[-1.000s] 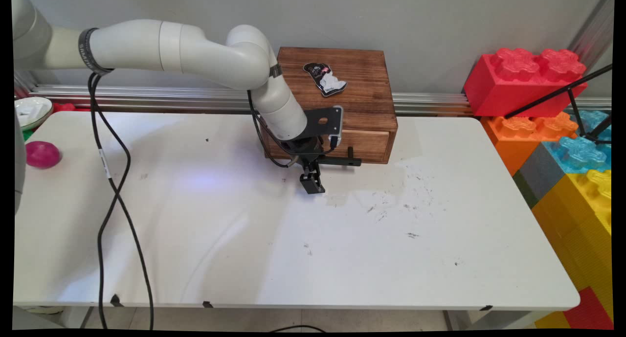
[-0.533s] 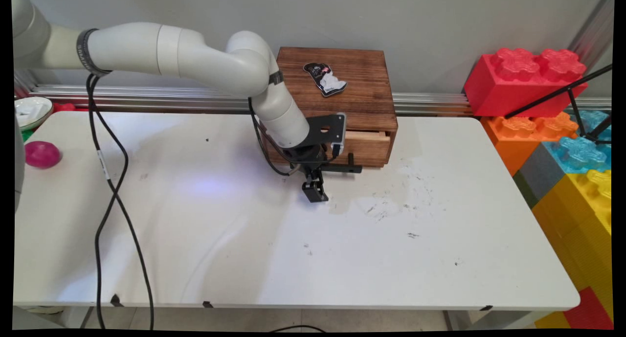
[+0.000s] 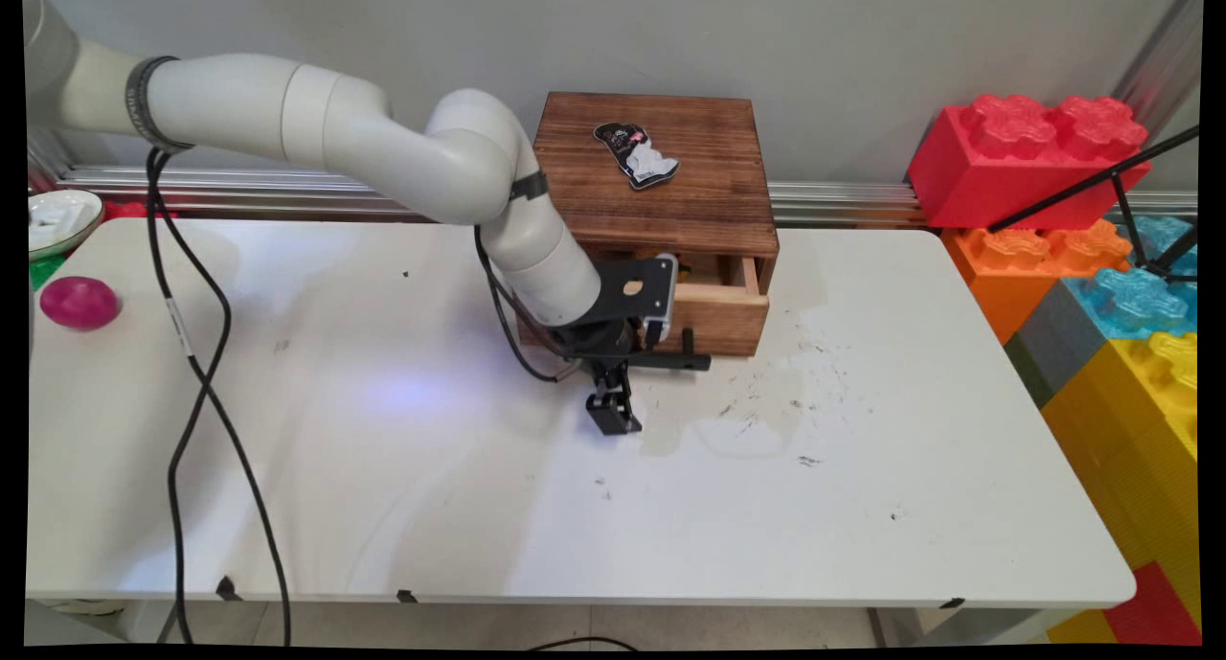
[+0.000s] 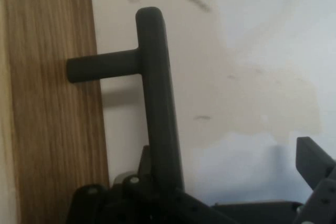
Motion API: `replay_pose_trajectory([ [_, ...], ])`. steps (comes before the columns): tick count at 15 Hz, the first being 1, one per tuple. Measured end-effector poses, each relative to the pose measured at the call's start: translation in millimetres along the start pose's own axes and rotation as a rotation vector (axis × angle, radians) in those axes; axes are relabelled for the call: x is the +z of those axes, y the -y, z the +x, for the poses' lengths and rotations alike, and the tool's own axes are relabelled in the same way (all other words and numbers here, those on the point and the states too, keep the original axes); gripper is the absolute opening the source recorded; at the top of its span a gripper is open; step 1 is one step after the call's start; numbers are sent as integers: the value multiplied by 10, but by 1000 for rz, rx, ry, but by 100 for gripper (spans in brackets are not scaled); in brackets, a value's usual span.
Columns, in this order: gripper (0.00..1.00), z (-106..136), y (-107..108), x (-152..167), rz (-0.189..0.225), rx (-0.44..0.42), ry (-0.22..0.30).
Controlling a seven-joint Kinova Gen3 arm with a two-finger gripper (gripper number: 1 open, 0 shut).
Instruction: Open the drawer
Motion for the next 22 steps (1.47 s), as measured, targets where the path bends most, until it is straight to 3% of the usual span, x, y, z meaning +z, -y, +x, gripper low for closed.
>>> replay_pose_trajectory([
  [13, 100, 29, -604, -235, -63, -25, -23],
  [22, 100, 50, -890, -254, -79, -50, -31],
])
